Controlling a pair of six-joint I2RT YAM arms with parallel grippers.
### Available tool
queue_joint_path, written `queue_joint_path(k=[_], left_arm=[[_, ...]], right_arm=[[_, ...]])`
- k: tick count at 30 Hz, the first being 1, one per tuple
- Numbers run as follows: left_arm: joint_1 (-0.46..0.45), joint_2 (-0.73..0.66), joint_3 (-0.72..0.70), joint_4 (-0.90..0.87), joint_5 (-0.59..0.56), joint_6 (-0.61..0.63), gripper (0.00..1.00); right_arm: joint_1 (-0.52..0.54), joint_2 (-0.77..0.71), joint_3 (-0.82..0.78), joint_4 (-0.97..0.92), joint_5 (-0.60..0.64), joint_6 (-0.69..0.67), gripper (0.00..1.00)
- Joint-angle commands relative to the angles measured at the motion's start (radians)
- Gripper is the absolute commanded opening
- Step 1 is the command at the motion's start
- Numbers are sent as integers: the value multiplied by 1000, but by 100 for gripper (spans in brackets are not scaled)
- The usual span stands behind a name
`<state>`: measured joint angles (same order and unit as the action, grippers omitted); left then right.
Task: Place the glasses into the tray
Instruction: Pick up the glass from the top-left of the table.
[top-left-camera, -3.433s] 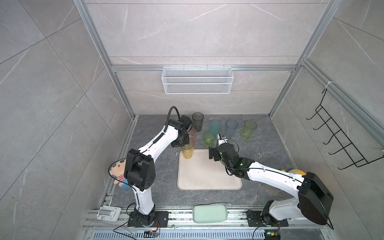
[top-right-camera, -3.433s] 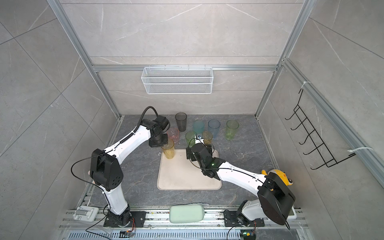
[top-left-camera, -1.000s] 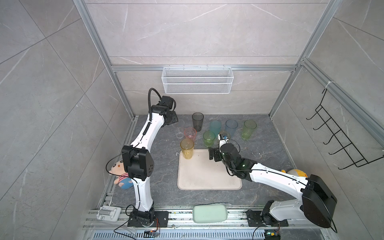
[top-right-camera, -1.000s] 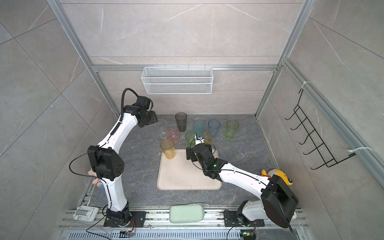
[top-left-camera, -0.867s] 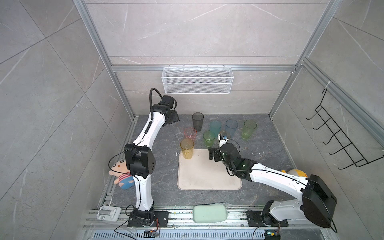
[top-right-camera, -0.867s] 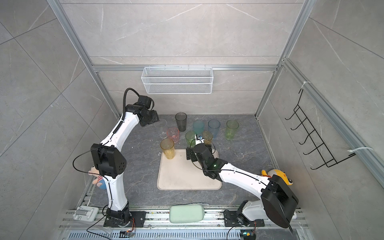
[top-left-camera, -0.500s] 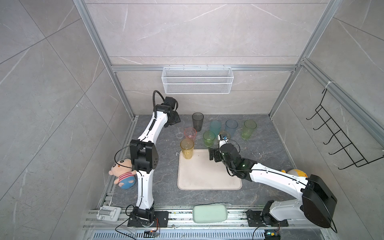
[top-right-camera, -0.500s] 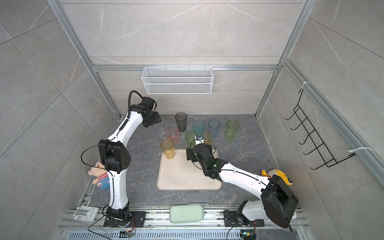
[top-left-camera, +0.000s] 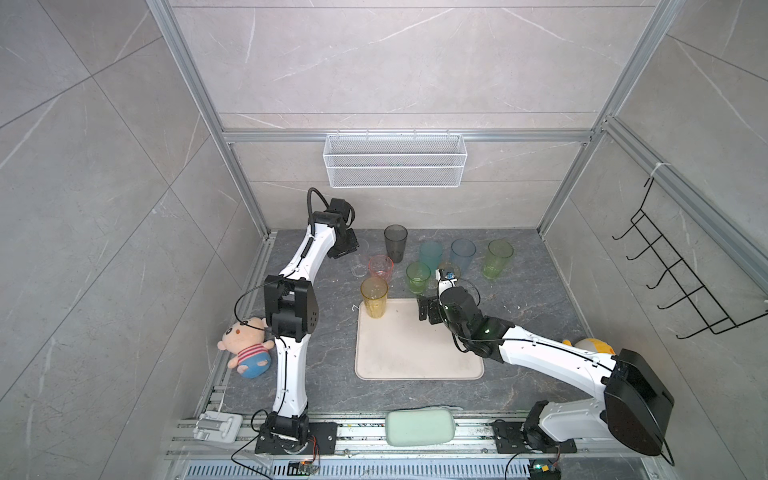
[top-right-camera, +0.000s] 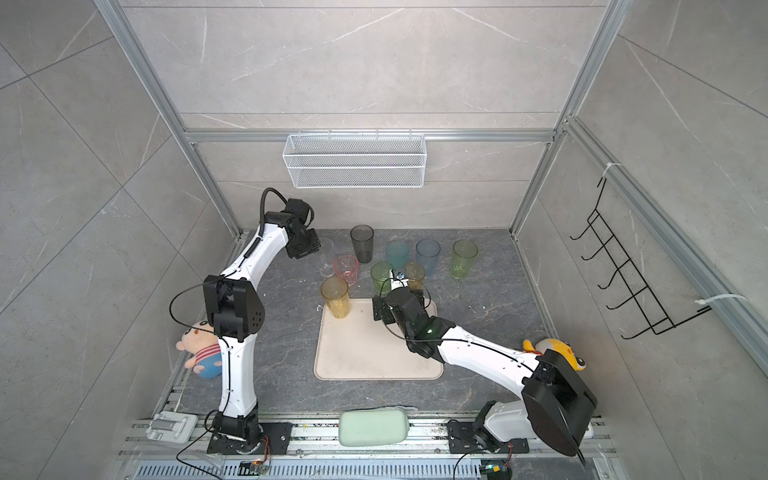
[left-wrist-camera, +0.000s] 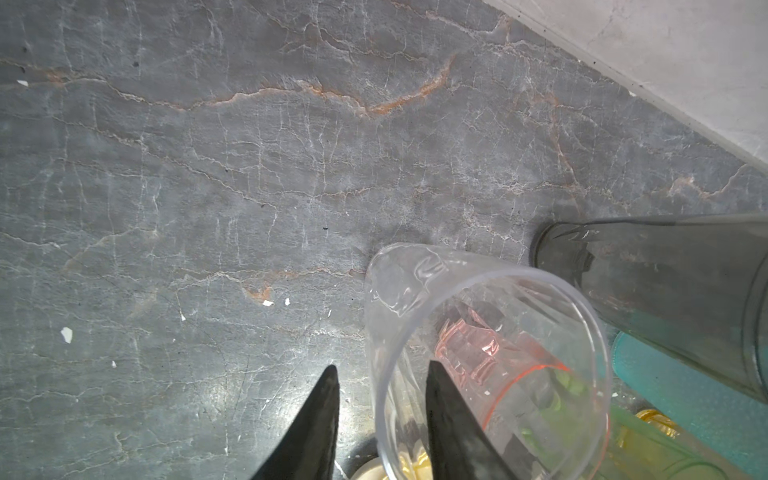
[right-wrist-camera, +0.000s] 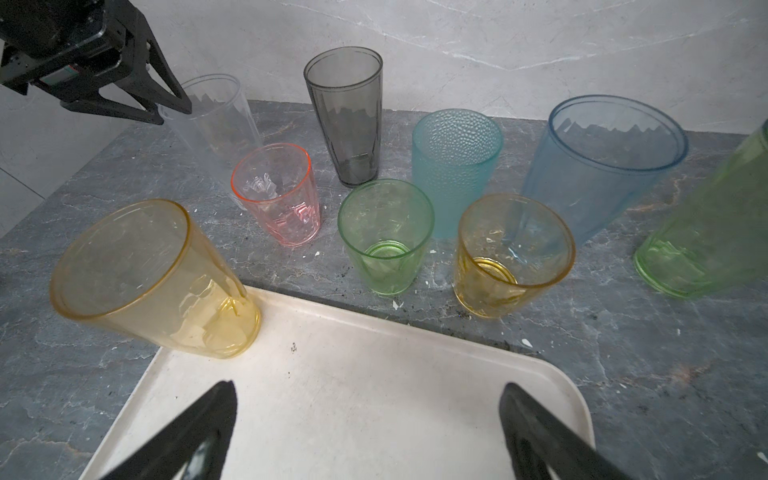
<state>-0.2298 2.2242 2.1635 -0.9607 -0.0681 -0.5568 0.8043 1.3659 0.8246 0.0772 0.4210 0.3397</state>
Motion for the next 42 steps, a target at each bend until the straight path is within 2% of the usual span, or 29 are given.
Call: queue_joint_path(k=[1,9,19,27,42], left_arm=[[6,18,43,-18,17,9,32],[17,40,66,-45,9,31,18],[17,39,80,-79,-32,61,6],[17,-31,76,-139,-162,102,2],[13,-273,-13,-335,-262,148,0]], right_arm=[[-2,10,28,-16,-8,-11,100],[-3,19,37,-24,-8,-8,100],[-2,27,42,-29,-10,-7,99],[-2,36,47,-36,-9,-6,100],[-3,32,46,-38,-2,-7,100]])
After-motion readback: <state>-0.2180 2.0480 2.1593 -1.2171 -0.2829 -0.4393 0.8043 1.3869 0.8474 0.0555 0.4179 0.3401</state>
